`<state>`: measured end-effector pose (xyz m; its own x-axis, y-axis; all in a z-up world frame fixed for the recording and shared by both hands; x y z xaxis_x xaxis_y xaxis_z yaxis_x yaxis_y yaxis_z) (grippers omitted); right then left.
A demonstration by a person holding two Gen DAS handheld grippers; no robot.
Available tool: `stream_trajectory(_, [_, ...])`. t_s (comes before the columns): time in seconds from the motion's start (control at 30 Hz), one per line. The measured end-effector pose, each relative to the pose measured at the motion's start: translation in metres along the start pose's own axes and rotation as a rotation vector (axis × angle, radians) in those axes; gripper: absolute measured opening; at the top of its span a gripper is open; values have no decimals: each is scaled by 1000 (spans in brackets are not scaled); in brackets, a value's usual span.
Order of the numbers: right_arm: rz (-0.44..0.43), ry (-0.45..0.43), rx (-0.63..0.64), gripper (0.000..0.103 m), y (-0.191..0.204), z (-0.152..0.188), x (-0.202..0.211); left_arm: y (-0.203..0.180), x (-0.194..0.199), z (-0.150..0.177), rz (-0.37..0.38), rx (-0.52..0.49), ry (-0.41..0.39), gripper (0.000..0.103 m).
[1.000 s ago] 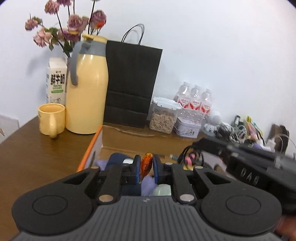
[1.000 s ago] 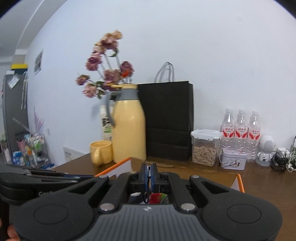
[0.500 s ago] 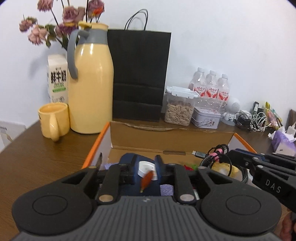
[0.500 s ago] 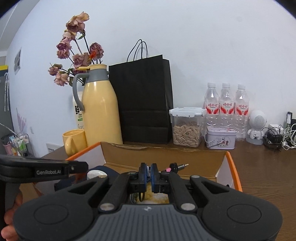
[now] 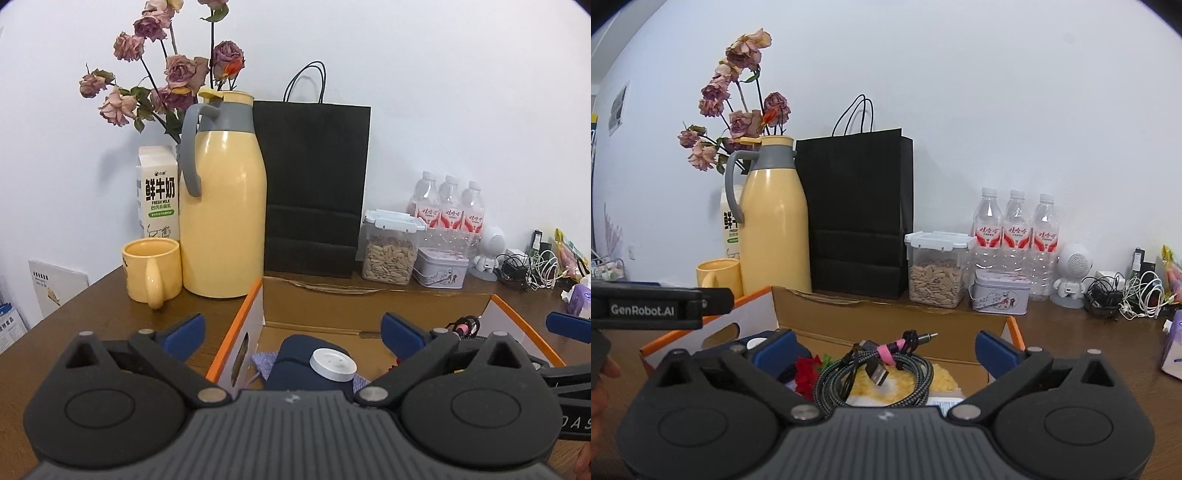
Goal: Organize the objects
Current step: 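Carry the orange leaf and white cap into the red box and open both grippers, then move both grippers back toward the white bottle caps on the table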
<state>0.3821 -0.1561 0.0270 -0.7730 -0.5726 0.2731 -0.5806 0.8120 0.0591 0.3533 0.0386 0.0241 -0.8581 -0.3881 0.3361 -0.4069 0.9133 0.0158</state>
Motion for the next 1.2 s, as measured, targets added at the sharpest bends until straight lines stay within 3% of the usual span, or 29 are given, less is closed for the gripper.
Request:
stream_trajectory(0.57, [7,-16,8,103,4,-1,10,0,11,2,24,-9,-12,103])
stream_trajectory(1.2, [-54,-14,74,103,35,12,44,8,45,18,65,-49,-40,103])
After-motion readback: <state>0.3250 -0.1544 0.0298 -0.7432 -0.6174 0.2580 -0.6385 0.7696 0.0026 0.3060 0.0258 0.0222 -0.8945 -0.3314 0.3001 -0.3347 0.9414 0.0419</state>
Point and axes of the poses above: each gripper's, at about its wrist camera, not at the fingertips, and x roughly against the way its jaws point, y to its left, z to its underside, the point moved 6 cm from there along -x, roughly the way its jaws point, and after that the axes turned 13 degrees about -z, right-handed, at the moved point
